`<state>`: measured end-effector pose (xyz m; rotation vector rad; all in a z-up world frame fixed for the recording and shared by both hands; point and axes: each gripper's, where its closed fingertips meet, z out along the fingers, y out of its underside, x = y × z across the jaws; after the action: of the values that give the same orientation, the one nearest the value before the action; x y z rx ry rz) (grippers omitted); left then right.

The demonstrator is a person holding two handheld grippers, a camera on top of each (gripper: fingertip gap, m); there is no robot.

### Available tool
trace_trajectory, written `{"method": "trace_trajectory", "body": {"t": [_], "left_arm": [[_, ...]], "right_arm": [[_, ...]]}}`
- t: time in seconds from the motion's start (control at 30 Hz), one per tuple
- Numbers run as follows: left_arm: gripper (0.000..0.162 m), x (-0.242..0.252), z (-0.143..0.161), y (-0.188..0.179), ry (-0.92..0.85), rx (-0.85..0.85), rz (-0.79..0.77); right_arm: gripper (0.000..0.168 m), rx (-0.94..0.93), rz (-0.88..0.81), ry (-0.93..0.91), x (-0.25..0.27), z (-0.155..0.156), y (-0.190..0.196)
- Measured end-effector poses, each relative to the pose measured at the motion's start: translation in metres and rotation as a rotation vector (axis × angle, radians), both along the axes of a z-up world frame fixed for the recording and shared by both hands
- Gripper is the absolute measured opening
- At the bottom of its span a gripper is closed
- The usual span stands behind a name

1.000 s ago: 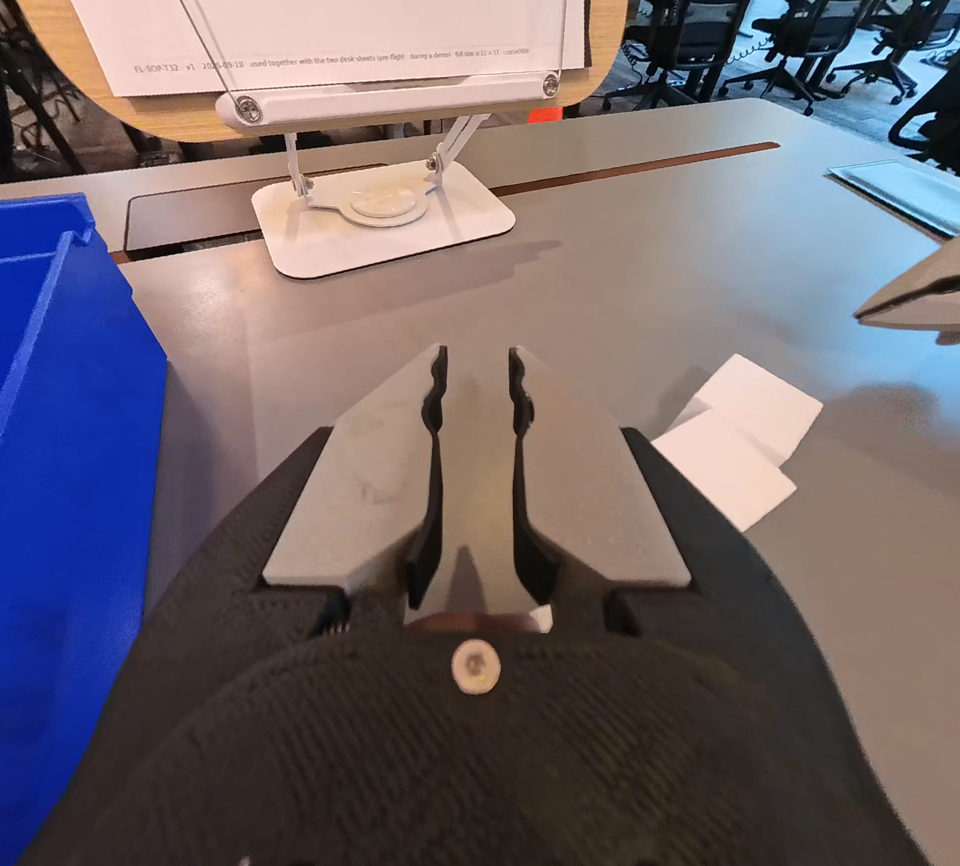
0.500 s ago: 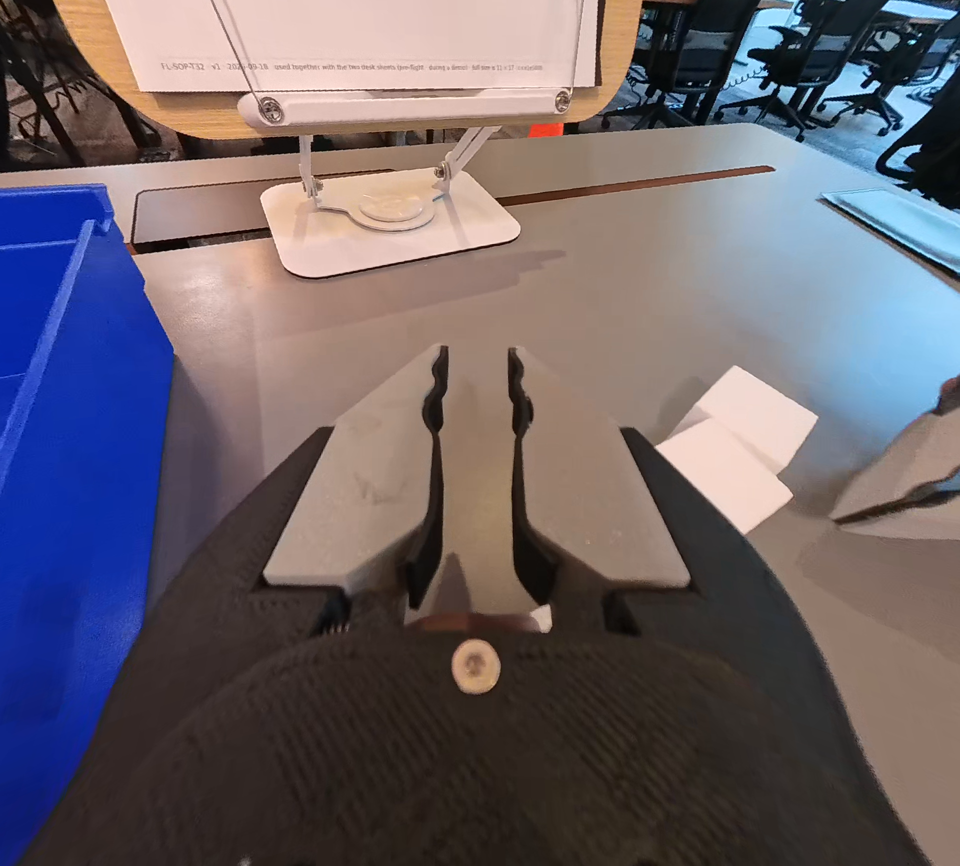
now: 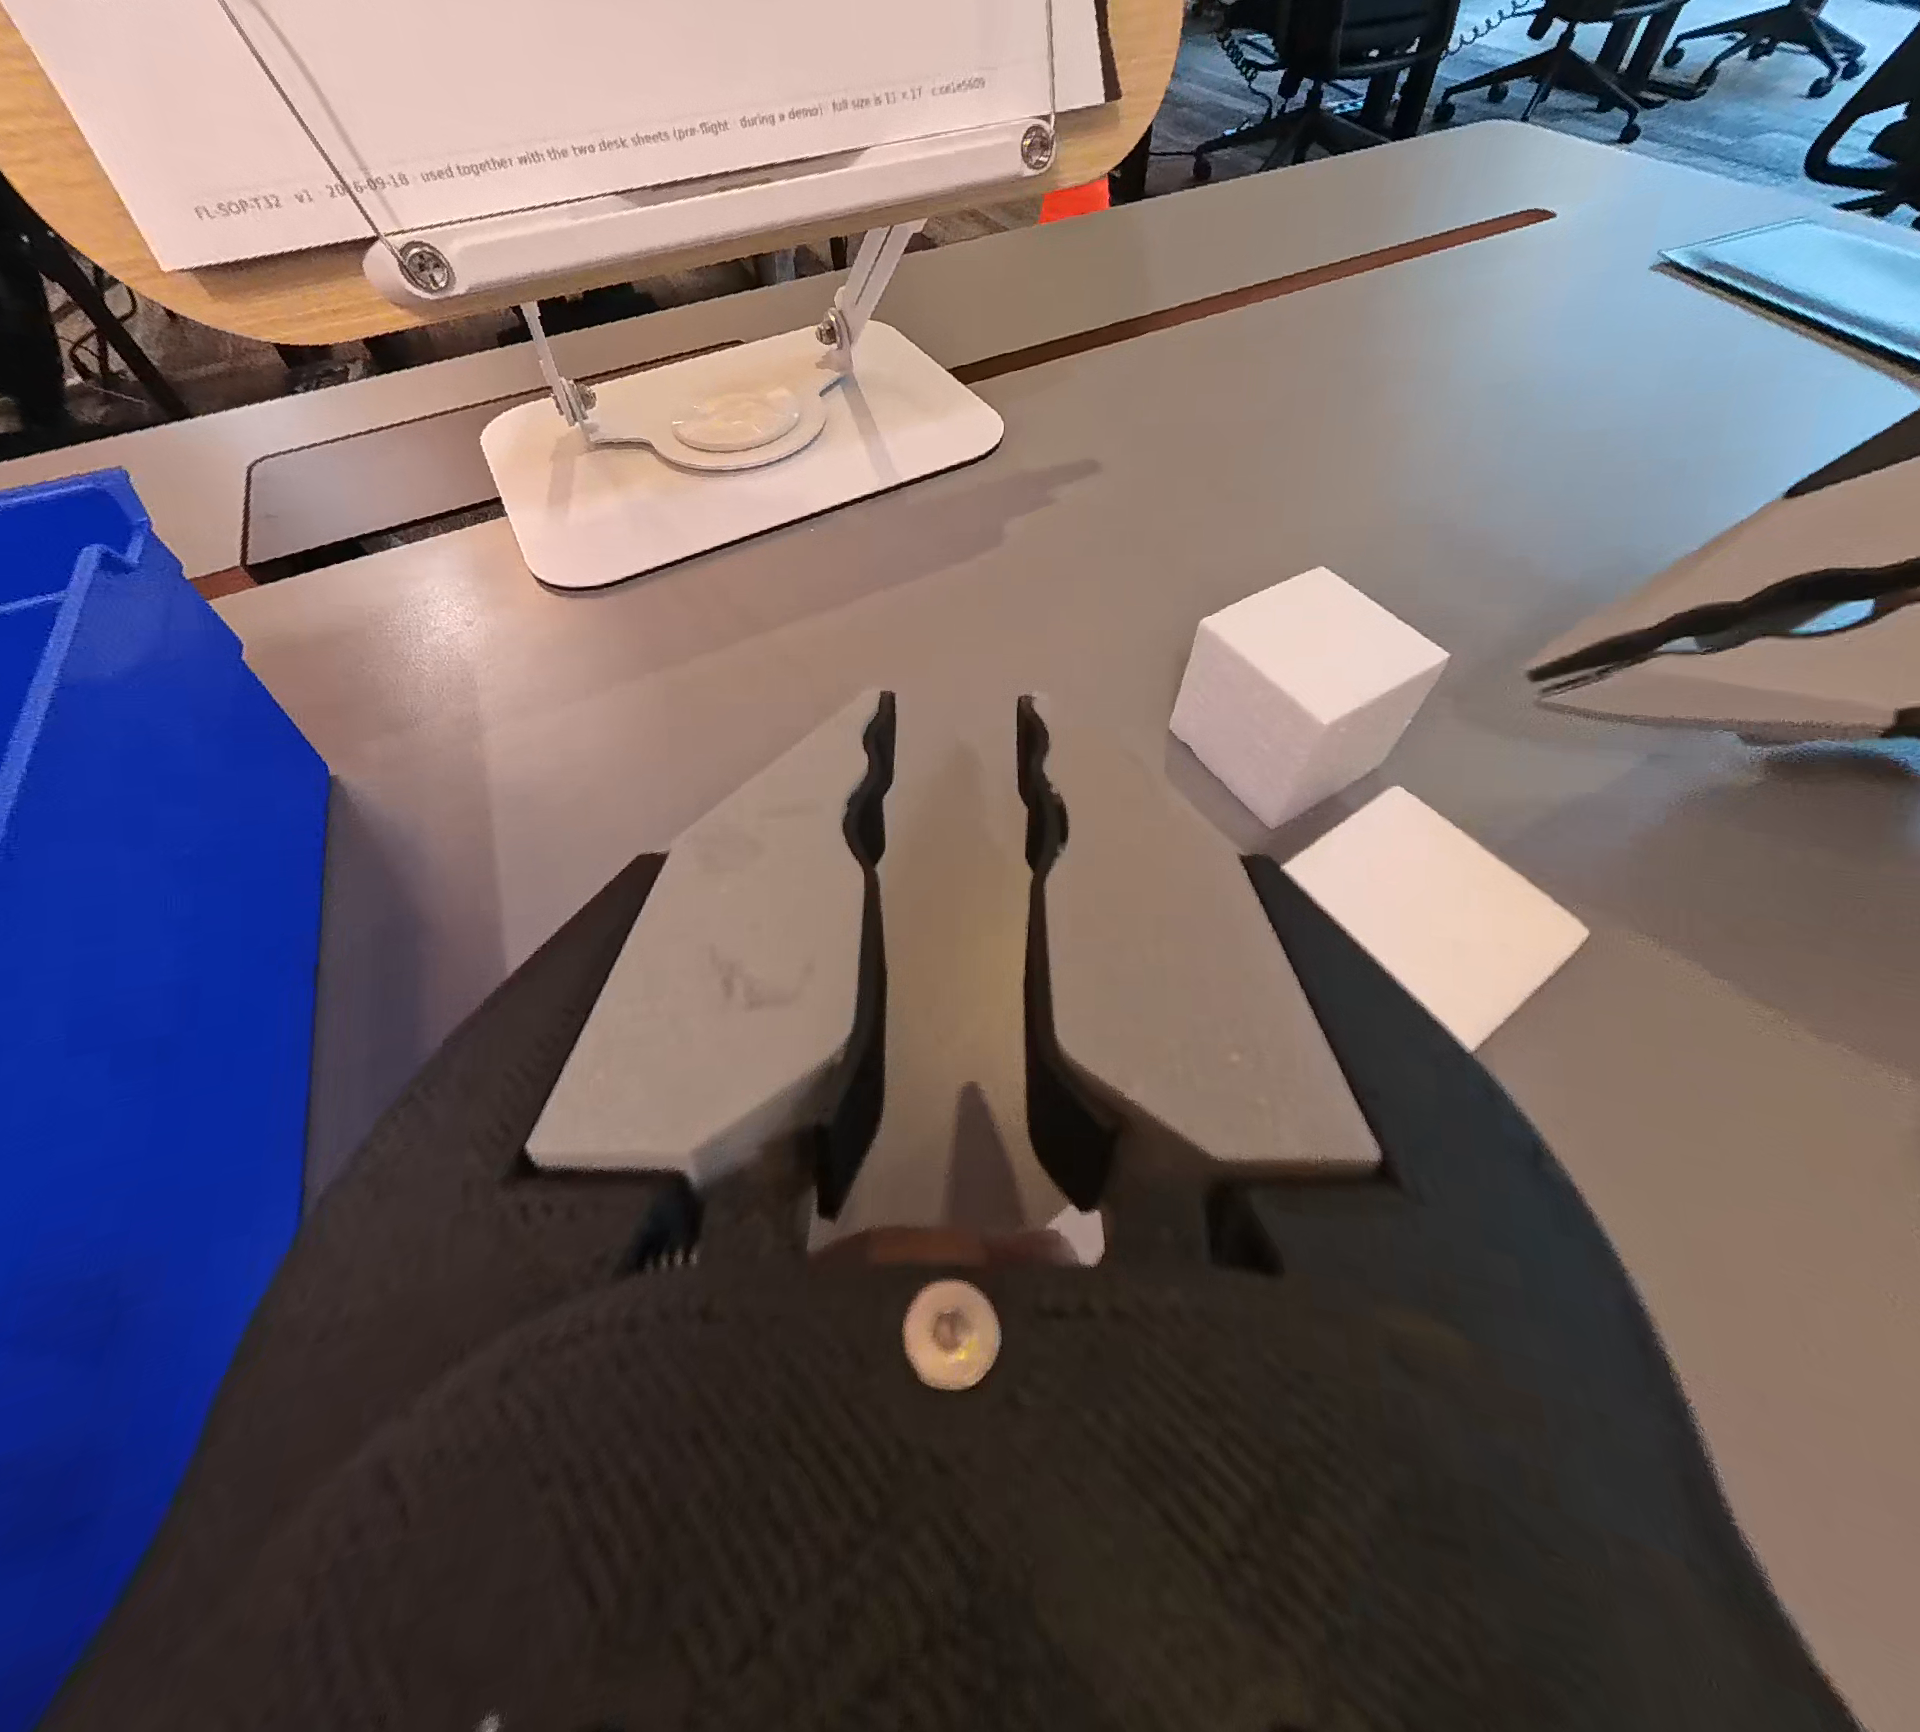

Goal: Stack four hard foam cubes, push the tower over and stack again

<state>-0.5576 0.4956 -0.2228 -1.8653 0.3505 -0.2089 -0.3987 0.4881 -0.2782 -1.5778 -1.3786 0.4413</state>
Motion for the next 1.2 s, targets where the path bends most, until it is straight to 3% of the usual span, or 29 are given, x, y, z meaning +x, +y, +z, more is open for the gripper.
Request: {"method": "trace_trajectory", "body": {"t": [0.37,0.63,0.77,0.83,0.93,1.1,1.2], "left_arm": [[0.02,0.001,0.0,0.0,0.016,0.01,-0.003],[0.02,0.001,0.005,-0.002,0.033,0.038,0.003],[0.024,-0.001,0.01,-0.004,0.032,0.066,0.006],[0.033,-0.005,0.012,-0.005,0.044,0.082,0.019],[0.074,-0.013,0.019,-0.009,0.018,0.126,0.056],[0.098,-0.011,0.018,-0.029,-0.145,0.05,-0.007],[0.093,0.004,0.016,-0.049,-0.14,-0.035,-0.143]], "right_arm": [[0.004,-0.005,-0.006,0.093,0.043,0.017,0.015],[0.062,-0.093,-0.094,0.245,0.062,0.037,0.027],[0.066,-0.065,-0.121,0.225,0.065,0.035,0.031],[0.065,-0.063,-0.115,0.23,0.064,0.036,0.03],[0.063,-0.027,-0.128,0.217,0.067,0.033,0.036],[0.067,-0.124,-0.149,0.265,0.07,0.026,0.042],[0.073,-0.13,-0.162,0.258,0.069,0.025,0.043]]}}
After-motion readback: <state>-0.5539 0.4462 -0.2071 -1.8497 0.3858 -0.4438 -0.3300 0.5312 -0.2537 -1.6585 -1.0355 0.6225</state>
